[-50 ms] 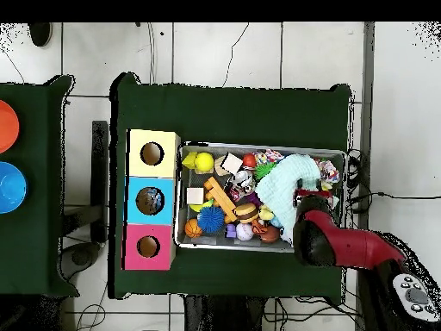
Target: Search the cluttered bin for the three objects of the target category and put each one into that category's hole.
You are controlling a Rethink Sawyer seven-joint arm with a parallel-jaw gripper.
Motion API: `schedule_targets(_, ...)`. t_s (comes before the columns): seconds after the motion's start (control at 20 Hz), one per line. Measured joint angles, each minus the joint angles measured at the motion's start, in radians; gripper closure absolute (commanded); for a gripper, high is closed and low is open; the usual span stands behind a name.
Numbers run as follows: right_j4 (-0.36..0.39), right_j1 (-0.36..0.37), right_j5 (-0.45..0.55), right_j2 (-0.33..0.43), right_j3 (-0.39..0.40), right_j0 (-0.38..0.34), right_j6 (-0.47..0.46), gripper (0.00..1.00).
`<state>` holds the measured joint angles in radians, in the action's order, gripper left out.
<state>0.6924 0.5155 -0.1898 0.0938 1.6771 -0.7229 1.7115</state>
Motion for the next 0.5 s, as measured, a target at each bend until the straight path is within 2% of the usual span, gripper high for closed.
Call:
schedule_targets(0.15, 0.027, 0.0, 0.062, 0.084, -0.004, -0.067, 0.0, 0.0)
schedule_targets(0.5, 0.043, -0.011, 0.164, 0.202, -0.013, -0.154, 0.0, 0.0)
